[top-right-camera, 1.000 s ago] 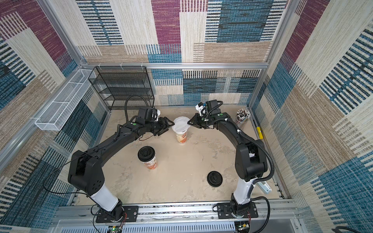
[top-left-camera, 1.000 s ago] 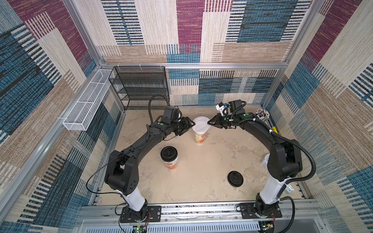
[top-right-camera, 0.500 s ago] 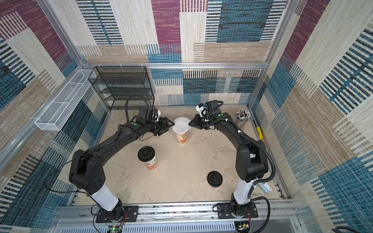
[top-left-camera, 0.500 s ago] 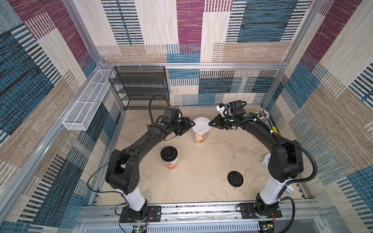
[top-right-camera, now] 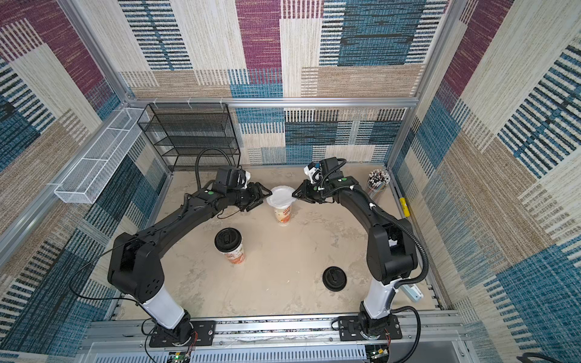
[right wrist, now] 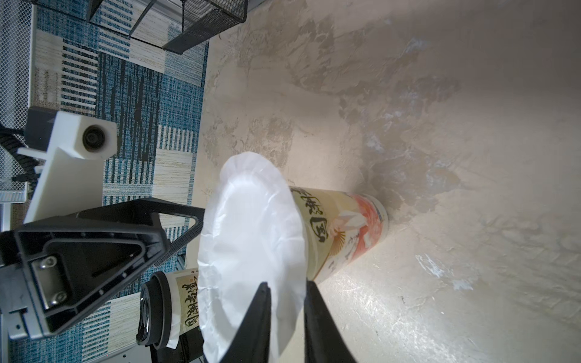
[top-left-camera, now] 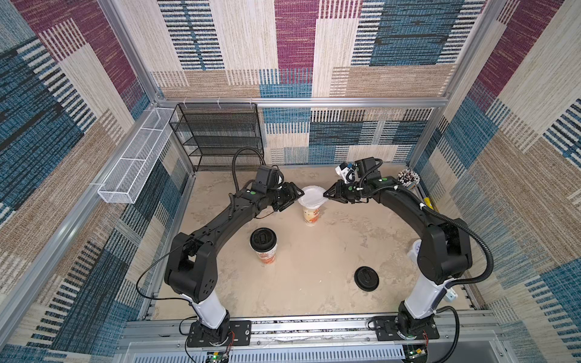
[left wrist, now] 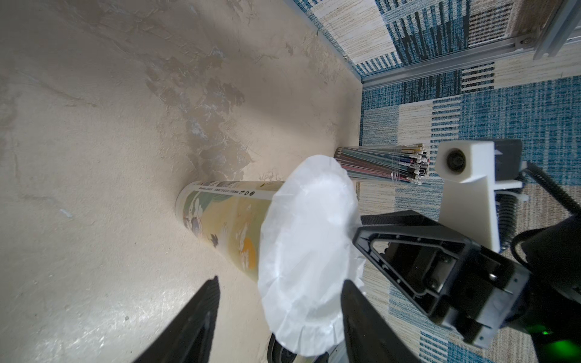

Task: Put the leak-proof paper on the milk tea cups
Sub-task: Place the leak-proof paper at the cup.

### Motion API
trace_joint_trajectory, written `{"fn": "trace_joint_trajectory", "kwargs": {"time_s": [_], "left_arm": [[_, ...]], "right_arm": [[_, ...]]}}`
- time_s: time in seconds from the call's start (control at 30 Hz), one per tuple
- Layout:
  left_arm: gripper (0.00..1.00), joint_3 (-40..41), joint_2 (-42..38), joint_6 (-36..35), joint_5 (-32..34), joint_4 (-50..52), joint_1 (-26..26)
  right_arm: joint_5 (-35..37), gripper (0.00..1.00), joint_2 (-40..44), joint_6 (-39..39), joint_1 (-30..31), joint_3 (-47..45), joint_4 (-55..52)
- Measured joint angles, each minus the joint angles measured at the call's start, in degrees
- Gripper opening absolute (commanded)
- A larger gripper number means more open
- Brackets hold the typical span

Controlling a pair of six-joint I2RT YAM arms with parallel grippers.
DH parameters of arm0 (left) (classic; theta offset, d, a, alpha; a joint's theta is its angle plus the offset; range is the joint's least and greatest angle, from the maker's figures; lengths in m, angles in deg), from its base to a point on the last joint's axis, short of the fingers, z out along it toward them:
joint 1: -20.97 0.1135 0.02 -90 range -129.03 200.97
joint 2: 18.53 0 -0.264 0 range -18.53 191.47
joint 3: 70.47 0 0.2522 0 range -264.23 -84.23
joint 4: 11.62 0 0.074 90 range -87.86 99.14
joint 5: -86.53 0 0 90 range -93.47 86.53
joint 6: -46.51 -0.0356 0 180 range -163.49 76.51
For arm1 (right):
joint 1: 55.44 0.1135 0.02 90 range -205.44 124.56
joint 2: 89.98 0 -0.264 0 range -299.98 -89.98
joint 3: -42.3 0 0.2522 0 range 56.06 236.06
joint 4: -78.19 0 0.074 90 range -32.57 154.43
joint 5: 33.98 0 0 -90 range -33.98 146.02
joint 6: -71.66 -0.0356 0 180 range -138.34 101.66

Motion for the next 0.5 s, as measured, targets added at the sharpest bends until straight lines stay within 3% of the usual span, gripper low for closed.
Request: {"fn": "trace_joint_trajectory", "kwargs": {"time_s": [0.5], "left_arm": [[0.64, 0.0, -0.1, -0.2, 0.0, 0.1, 0.0]], "right_arm": [[2.5, 0.37, 1.3, 1.9, 0.0, 0.2, -2.3]]}}
